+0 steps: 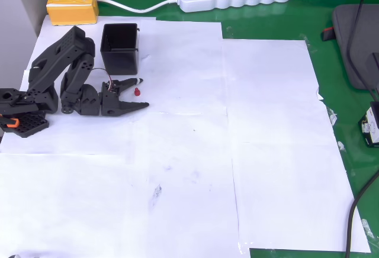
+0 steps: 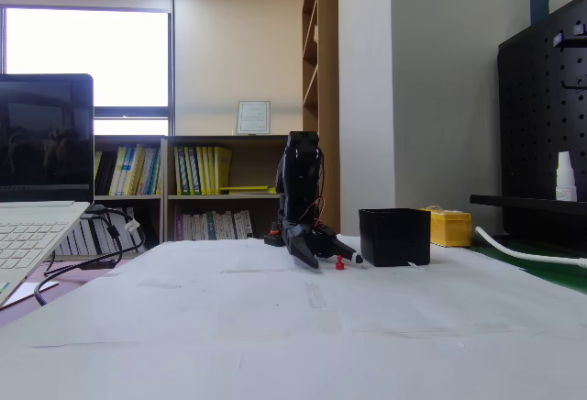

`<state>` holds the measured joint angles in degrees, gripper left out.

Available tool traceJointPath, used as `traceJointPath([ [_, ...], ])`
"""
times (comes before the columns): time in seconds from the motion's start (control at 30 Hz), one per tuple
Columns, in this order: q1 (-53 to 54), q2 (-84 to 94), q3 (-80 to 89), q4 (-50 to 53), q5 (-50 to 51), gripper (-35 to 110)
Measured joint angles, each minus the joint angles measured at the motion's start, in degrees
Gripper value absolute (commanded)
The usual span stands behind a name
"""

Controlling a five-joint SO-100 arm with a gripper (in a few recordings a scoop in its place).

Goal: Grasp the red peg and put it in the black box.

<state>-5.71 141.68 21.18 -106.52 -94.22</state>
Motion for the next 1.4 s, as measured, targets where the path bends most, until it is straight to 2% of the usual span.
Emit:
traceJointPath([
  [1.4,-3.5,1.6,-4.1,-0.9,3.0,36],
])
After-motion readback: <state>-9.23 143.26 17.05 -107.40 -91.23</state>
